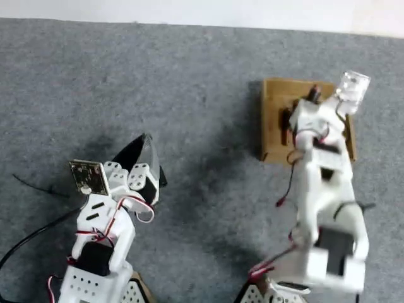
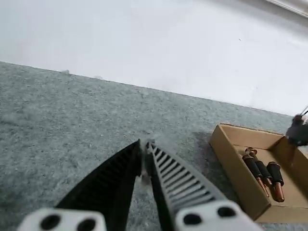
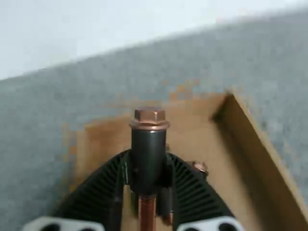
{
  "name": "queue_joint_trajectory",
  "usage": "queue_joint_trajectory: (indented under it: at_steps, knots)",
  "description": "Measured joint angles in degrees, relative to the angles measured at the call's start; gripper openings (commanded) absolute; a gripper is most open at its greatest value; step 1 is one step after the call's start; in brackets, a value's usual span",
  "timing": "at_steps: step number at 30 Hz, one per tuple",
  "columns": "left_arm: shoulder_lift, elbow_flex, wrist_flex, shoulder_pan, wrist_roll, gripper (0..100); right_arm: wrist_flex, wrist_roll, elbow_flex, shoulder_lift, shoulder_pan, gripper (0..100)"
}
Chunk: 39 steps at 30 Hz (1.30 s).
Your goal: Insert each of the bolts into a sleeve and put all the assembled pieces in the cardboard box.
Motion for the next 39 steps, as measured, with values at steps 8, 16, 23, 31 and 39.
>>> queue_joint_trajectory:
  at_steps: [8, 16, 23, 31, 39]
  knots:
    - [0.0, 0.0, 0.0, 0.0, -0.1, 4, 1.1, 2.9, -7.9, 13.9, -5.8, 6.7]
    - [0.0, 0.0, 0.0, 0.0, -0.1, 4, 1.0, 11.9, -8.2, 15.5, -8.7, 12.8]
    - [0.0, 0.0, 0.0, 0.0, -0.2, 4, 2.0, 12.0, -8.3, 15.5, -8.7, 13.9]
    - [0.0, 0.0, 0.0, -6.5, -0.2, 4, 11.0, 12.0, -4.6, 6.2, -11.4, 13.9]
    - [0.0, 0.0, -0.5, -16.3, -0.1, 4, 12.5, 12.0, 11.6, -14.4, -25.6, 13.9]
